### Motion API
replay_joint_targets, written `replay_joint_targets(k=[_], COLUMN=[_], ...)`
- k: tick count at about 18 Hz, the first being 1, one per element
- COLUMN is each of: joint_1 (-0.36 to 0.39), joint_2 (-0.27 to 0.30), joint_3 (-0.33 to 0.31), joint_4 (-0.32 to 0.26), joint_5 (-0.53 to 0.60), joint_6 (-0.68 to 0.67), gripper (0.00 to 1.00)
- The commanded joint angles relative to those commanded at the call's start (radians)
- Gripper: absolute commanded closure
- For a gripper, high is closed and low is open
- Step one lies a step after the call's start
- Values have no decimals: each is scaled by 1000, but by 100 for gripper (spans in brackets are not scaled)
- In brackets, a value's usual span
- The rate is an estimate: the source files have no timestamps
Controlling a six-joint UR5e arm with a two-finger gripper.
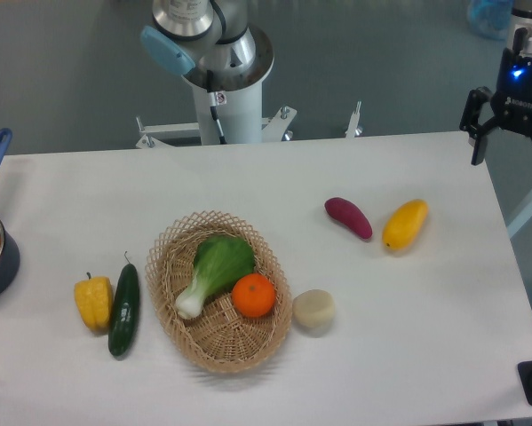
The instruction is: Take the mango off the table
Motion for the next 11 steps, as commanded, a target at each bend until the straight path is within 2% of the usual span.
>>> replay_joint_targets(k=[7, 11], joint_1=[-31, -32], joint_2=[21, 26], joint_3=[-15, -67], joint_4=[3, 5], joint_5=[89, 81], joint_6=[11, 3], gripper=[0, 0])
